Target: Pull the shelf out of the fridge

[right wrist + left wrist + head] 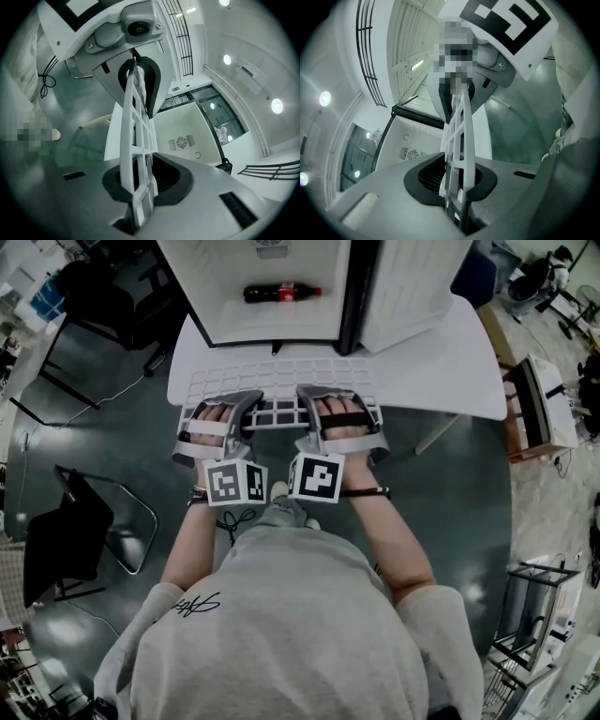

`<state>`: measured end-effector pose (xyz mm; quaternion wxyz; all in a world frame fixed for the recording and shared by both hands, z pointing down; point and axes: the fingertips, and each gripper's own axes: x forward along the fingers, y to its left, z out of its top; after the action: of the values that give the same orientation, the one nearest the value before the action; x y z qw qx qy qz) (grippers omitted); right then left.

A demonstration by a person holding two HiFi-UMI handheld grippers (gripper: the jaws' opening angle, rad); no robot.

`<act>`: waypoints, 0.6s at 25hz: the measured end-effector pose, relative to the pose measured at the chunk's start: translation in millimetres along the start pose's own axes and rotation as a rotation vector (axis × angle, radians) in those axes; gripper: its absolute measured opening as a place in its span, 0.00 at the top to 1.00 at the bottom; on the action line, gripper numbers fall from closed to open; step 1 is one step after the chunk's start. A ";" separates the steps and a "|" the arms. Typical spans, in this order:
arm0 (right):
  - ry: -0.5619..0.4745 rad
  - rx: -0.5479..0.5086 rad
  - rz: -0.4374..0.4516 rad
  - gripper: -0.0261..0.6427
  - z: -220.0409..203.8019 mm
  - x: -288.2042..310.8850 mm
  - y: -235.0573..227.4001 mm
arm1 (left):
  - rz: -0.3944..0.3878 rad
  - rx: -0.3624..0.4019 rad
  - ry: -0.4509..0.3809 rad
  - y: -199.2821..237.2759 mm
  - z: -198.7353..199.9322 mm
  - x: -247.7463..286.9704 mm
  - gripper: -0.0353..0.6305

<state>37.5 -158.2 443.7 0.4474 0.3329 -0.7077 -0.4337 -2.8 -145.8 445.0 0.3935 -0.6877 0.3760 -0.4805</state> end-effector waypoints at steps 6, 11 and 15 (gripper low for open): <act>0.007 0.002 0.004 0.90 0.5 -1.0 0.6 | -0.004 0.000 -0.005 -0.2 0.1 -1.1 0.87; 0.010 0.003 0.005 0.90 0.9 -2.0 0.3 | -0.006 0.001 -0.009 0.2 0.4 -1.9 0.87; 0.019 -0.002 0.007 0.90 0.0 -3.6 0.8 | -0.005 0.004 -0.014 0.8 1.6 -2.6 0.87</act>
<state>38.8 -154.8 443.1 0.4560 0.3339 -0.7042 -0.4297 -2.1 -143.4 443.0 0.3961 -0.6913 0.3705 -0.4774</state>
